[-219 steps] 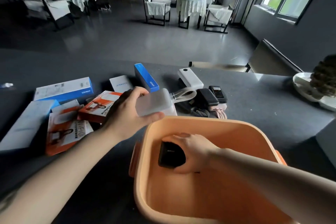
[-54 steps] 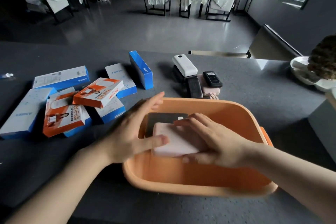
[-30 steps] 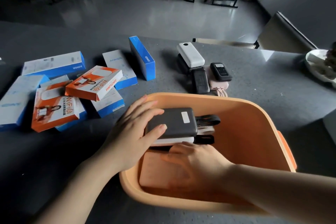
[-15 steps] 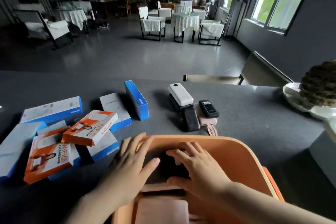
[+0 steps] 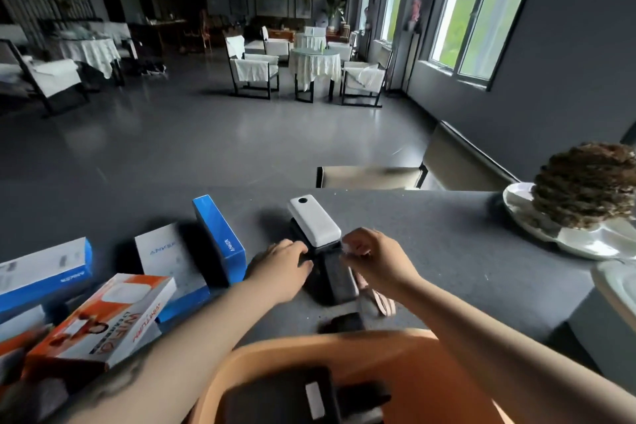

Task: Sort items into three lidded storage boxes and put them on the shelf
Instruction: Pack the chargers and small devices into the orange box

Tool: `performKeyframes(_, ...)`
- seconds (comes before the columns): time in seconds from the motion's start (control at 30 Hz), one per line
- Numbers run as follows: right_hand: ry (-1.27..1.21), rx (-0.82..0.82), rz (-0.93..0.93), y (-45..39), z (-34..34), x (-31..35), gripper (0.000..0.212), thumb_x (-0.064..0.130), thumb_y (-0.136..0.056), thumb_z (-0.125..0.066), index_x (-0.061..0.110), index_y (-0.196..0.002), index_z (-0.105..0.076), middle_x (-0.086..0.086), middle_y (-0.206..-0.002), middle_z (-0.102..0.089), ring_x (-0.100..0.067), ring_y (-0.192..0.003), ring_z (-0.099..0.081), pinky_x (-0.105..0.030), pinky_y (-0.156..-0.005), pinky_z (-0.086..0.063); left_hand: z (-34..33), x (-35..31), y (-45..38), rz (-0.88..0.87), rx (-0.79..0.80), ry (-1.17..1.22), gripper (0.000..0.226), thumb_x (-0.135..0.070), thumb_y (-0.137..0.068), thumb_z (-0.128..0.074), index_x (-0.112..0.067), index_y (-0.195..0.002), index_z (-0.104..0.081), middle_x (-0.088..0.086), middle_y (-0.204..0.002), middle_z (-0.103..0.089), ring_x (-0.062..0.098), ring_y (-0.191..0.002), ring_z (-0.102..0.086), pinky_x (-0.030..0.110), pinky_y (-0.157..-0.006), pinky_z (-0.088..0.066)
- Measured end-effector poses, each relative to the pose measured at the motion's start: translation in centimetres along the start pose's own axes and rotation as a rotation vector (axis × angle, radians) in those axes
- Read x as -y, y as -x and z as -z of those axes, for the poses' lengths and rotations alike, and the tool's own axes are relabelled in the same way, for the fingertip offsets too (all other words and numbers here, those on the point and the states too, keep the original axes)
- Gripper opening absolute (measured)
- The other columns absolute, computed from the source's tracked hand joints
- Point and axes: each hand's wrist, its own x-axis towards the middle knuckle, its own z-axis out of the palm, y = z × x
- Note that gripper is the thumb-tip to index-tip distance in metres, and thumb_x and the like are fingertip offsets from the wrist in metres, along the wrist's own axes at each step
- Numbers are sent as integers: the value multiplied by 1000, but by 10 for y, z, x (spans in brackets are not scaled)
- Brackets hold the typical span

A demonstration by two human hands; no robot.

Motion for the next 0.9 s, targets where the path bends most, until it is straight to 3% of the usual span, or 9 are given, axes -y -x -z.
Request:
performKeyframes(0.1, 65, 15, -120, -47, -17, -10, 39, 27, -78, -66, 20, -116, -59, -3, -115, -63, -24, -110, -56, -29, -84, -43, -21, 11, -30, 84, 98, -62, 43, -40, -97, -40, -18, -134, -44, 4, -140, -43, 25, -129, -42, 37, -102, -37)
performKeyframes(0.2, 113, 27, -174, -83, -39, -11, 64, 38, -76, -69, 18, -131, -43, -8, -130, -51, -28, -122, -44, -36, -96, -40, -42, 35, -40, 33, 159, -10, 50, -37, -99, -38, -13, -143, -35, 6, -152, -31, 23, -139, -30, 34, -113, -26)
performKeyframes(0.33, 130, 39, -209, -121, -67, -5, 83, 48, -72, -74, 13, -136, -34, -12, -135, -45, -32, -126, -40, -39, -98, -37, -68, 65, -38, -97, 56, 10, 56, -39, -98, -39, -19, -149, -26, -3, -158, -20, 11, -144, -17, 24, -116, -11)
performKeyframes(0.53, 239, 68, -230, -145, -104, -7, 87, 55, -70, -73, 10, -134, -34, -13, -133, -45, -32, -124, -41, -40, -98, -38, -95, 77, -32, -142, -108, -1, 59, -44, -98, -37, -24, -150, -22, -8, -159, -13, 7, -146, -8, 24, -118, -3)
performKeyframes(0.7, 229, 6, -249, -147, -106, -11, 73, 52, -78, -67, 13, -132, -37, -15, -131, -47, -33, -122, -41, -41, -97, -38, -85, 70, -41, -175, -234, 30, 49, -37, -94, -49, -21, -140, -43, -3, -147, -40, 12, -136, -35, 25, -112, -24)
performKeyframes(0.8, 116, -68, -278, -144, -84, -20, 67, 50, -79, -65, 15, -129, -40, -15, -129, -50, -34, -120, -43, -40, -95, -38, -60, 59, -66, -265, -229, 11, 49, -30, -91, -55, -23, -138, -43, -6, -145, -38, 12, -134, -35, 24, -109, -27)
performKeyframes(0.9, 50, -131, -256, -134, -53, -33, 62, 46, -78, -68, 16, -127, -43, -15, -126, -52, -34, -117, -45, -38, -91, -39, -34, 51, -101, -336, -110, -72, 66, -29, -87, -64, -23, -145, -32, -5, -154, -22, 14, -143, -18, 31, -115, -19)
